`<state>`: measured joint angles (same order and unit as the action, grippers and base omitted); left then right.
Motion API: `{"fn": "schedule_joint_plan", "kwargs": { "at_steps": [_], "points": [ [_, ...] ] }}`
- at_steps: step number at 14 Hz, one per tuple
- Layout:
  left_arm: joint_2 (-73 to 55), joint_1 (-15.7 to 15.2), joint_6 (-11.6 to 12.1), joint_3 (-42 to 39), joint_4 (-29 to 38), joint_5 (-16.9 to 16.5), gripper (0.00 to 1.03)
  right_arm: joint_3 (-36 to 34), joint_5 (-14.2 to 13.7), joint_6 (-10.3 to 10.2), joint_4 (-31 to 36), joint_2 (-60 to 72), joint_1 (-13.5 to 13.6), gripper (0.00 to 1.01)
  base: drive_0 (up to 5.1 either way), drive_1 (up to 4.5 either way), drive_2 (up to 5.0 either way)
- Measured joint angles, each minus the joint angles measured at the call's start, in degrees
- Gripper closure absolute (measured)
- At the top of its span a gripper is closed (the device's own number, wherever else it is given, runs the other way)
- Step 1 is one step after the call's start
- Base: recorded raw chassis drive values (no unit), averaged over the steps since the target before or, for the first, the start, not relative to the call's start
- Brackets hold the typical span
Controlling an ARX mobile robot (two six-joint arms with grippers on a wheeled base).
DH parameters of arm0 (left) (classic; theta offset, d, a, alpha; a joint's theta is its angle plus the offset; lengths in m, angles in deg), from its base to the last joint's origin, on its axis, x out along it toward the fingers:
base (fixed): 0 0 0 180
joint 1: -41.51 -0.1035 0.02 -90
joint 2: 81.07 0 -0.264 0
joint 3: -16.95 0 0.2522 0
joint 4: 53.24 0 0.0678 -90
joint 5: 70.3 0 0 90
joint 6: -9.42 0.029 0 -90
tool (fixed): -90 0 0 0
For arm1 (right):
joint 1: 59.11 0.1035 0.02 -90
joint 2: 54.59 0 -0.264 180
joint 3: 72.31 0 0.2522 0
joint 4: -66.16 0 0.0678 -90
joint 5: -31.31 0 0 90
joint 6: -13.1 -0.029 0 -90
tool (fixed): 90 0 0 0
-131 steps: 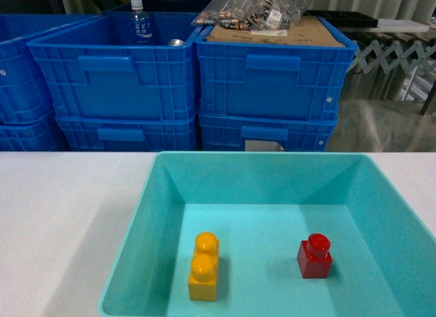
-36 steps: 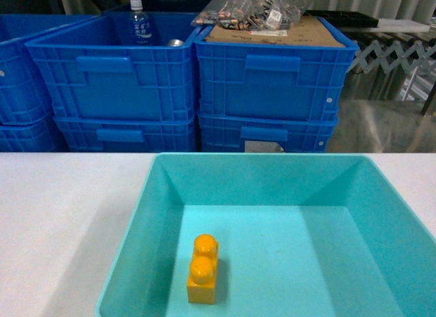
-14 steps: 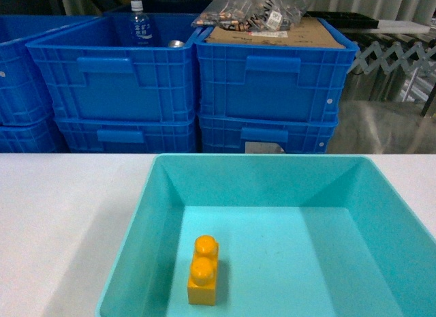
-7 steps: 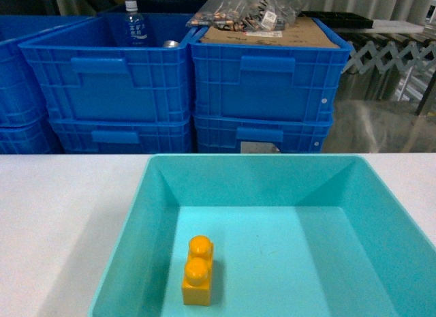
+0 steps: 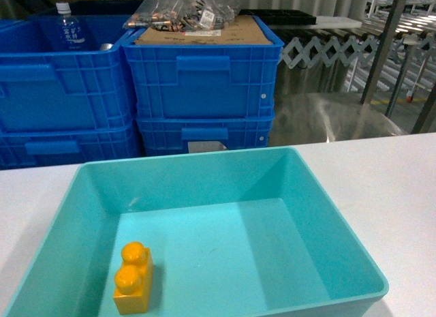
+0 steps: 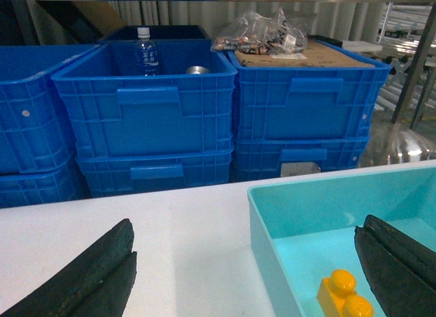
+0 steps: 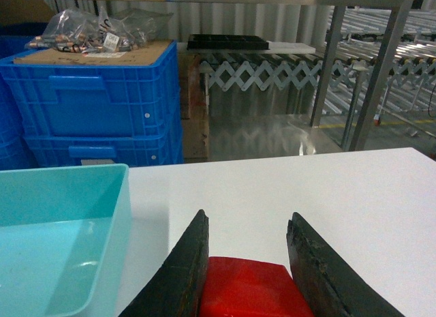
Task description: Pick red block from blue box to shelf
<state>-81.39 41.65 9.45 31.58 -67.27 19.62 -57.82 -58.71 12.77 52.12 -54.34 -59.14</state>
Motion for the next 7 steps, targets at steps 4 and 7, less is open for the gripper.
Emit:
{"fn": "schedule_joint_plan", "kwargs": {
  "at_steps": [4, 7],
  "points": [
    [0.00, -0.13, 0.00, 0.00, 0.04, 0.15, 0.05, 0.00, 0.04, 0.00, 0.00, 0.00, 0.02, 0.73, 0.0, 0.00, 0.0],
    [0.00, -0.09, 0.00, 0.00, 0.02, 0.13, 0.05, 0.00, 0.02, 0.00, 0.00, 0.00, 0.02, 0.73, -1.8, -1.77, -1.8]
  ]
}}
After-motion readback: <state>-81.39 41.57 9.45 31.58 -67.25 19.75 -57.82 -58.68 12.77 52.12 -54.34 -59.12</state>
